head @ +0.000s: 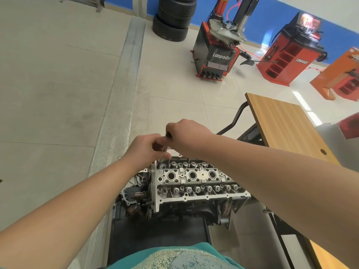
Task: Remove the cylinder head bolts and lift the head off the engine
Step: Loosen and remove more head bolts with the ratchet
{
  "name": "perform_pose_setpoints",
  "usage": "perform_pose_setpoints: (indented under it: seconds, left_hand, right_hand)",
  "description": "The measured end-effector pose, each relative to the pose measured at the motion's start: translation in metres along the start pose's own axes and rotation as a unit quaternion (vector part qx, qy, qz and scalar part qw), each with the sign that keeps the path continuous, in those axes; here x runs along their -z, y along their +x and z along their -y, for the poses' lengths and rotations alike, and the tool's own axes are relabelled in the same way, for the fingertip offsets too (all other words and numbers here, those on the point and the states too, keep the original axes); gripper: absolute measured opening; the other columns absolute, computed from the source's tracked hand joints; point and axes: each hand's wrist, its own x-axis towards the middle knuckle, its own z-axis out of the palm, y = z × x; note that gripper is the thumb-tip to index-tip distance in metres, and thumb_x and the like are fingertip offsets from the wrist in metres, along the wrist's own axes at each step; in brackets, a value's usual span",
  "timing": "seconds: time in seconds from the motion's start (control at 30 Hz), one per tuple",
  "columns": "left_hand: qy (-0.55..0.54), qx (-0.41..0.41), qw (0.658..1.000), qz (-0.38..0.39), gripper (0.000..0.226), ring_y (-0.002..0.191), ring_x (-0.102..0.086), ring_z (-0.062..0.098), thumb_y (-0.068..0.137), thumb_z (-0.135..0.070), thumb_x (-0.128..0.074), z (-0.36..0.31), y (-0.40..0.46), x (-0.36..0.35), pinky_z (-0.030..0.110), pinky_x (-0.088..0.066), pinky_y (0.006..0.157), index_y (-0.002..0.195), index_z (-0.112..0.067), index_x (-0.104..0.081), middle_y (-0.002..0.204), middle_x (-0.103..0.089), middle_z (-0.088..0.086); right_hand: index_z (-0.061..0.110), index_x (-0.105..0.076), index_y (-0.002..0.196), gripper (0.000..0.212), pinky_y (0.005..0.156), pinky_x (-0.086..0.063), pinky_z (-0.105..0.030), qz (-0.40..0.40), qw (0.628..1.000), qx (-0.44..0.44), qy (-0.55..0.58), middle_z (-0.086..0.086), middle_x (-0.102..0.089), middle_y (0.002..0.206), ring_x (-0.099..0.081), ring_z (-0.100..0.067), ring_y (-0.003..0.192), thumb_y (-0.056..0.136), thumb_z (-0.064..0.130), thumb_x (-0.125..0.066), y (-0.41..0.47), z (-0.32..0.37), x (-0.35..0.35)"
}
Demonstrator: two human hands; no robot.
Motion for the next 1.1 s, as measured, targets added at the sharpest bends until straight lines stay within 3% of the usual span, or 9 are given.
perform_pose_setpoints:
  seconds: [0.17,0.37,0.5,0.57,0.67,0.77,0.87,1.0,1.1]
  left_hand:
    - [-0.044,0.000,0.993,0.112,0.034,0.102,-0.069,-0.011,0.097,-0.017,-0.077,-0.001,-0.004,0.003,0.016,-0.050,0.091,0.099,-0.049,-0.070,0.099,-0.076,-0.030]
    - [0.003,-0.007,0.999,0.035,0.025,0.074,-0.067,0.003,0.075,-0.036,-0.096,-0.007,0.002,0.000,0.017,-0.048,0.067,0.080,-0.047,-0.073,0.077,-0.074,-0.016]
    - [-0.019,-0.016,0.998,0.051,0.030,0.089,-0.068,0.003,0.082,-0.029,-0.092,-0.005,0.002,-0.004,0.021,-0.053,0.079,0.090,-0.045,-0.068,0.092,-0.073,-0.018]
    - [-0.038,0.000,0.994,0.105,0.036,0.097,-0.065,-0.013,0.095,-0.023,-0.080,-0.003,-0.002,0.000,0.009,-0.046,0.082,0.094,-0.057,-0.068,0.099,-0.072,-0.032]
    - [0.009,-0.020,0.993,0.115,0.047,0.080,-0.067,-0.016,0.097,-0.024,-0.077,0.000,0.000,0.003,0.013,-0.045,0.072,0.084,-0.069,-0.068,0.082,-0.072,-0.036]
    - [0.043,-0.032,0.996,0.071,0.017,0.073,-0.068,-0.002,0.080,-0.035,-0.093,-0.006,0.004,0.000,0.027,-0.051,0.068,0.083,-0.041,-0.077,0.076,-0.073,-0.023]
    - [0.053,-0.048,0.996,0.052,0.021,0.083,-0.070,0.005,0.076,-0.037,-0.095,-0.002,0.004,-0.004,0.033,-0.058,0.080,0.085,-0.036,-0.076,0.084,-0.075,-0.015]
    - [0.018,-0.044,0.992,0.119,0.057,0.091,-0.060,-0.028,0.096,-0.019,-0.077,-0.004,0.001,0.004,0.011,-0.044,0.081,0.087,-0.074,-0.065,0.090,-0.065,-0.051]
    - [0.034,-0.041,0.995,0.088,0.047,0.077,-0.063,-0.019,0.094,-0.028,-0.080,-0.006,0.003,0.004,0.012,-0.042,0.068,0.079,-0.070,-0.065,0.079,-0.068,-0.041]
  right_hand:
    - [0.018,-0.061,0.113,0.022,0.068,-0.051,-0.039,0.026,0.991,0.133,-0.008,0.000,-0.057,0.099,-0.059,-0.025,0.085,0.096,0.004,-0.062,-0.005,-0.011,0.003]
    - [0.018,-0.061,0.121,0.043,0.070,-0.054,-0.039,0.009,1.000,0.006,0.011,-0.005,-0.067,0.102,-0.062,-0.028,0.085,0.100,0.056,-0.059,0.002,-0.005,0.005]
    - [0.017,-0.063,0.113,0.012,0.065,-0.048,-0.037,0.009,0.995,0.095,-0.042,-0.004,-0.061,0.099,-0.063,-0.028,0.089,0.101,0.018,-0.062,-0.001,-0.003,0.005]
    - [0.018,-0.069,0.114,0.027,0.074,-0.052,-0.041,0.017,0.983,0.183,-0.015,-0.002,-0.062,0.105,-0.062,-0.025,0.095,0.093,0.002,-0.063,-0.005,-0.010,0.009]
    - [0.024,-0.068,0.126,0.031,0.078,-0.054,-0.039,0.001,0.985,0.162,0.057,0.001,-0.066,0.111,-0.063,-0.023,0.099,0.095,0.021,-0.068,-0.008,-0.009,0.016]
    - [0.020,-0.065,0.117,0.042,0.065,-0.050,-0.036,0.019,0.999,0.027,-0.013,-0.002,-0.069,0.099,-0.065,-0.026,0.088,0.101,0.057,-0.055,-0.002,0.000,0.010]
    - [0.015,-0.064,0.102,0.032,0.056,-0.041,-0.035,0.021,0.997,0.011,-0.077,-0.003,-0.053,0.079,-0.062,-0.032,0.079,0.107,0.043,-0.050,0.000,0.003,0.005]
    - [0.018,-0.062,0.108,0.020,0.080,-0.053,-0.042,0.024,0.982,0.179,-0.054,-0.002,-0.061,0.107,-0.060,-0.026,0.101,0.094,0.004,-0.061,-0.006,-0.013,0.006]
    - [0.023,-0.064,0.129,0.036,0.081,-0.055,-0.040,0.003,0.988,0.152,0.036,0.001,-0.063,0.118,-0.062,-0.023,0.103,0.094,0.026,-0.072,-0.010,-0.013,0.008]
